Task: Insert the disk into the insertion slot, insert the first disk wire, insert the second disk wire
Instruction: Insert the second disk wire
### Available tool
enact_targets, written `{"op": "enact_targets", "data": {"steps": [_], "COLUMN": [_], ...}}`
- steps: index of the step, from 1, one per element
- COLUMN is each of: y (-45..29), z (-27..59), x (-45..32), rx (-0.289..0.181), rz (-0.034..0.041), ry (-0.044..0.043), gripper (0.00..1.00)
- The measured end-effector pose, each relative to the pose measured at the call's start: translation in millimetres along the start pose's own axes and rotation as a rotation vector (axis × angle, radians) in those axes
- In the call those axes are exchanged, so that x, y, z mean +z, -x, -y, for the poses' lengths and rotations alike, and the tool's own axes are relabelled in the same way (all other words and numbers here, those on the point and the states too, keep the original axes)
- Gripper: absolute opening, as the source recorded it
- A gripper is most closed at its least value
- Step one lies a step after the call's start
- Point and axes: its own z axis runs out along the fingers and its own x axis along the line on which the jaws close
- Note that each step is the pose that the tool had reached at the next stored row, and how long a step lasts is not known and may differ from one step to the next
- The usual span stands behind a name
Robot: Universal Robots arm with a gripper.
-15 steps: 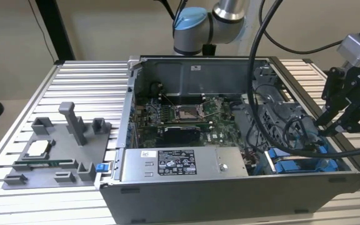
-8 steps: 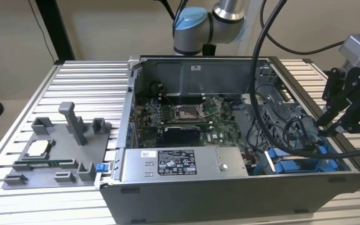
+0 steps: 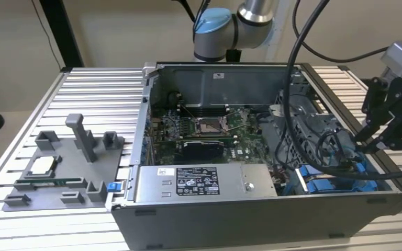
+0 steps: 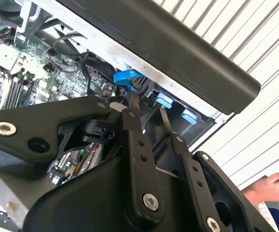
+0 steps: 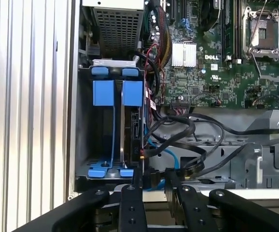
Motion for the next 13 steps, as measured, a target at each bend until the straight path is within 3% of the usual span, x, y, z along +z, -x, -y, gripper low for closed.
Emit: {"op": "enact_targets", "data": {"steps": [8,13], "y": [-0.6,-2.3], "z": [0.2,0.2], "x": [-0.1,-0.2], "rx": [0.000,-0.001], "rz": [0.0010,0.0085], "ry": [0.0000,0.0001], "gripper": [1.00,1.00]}}
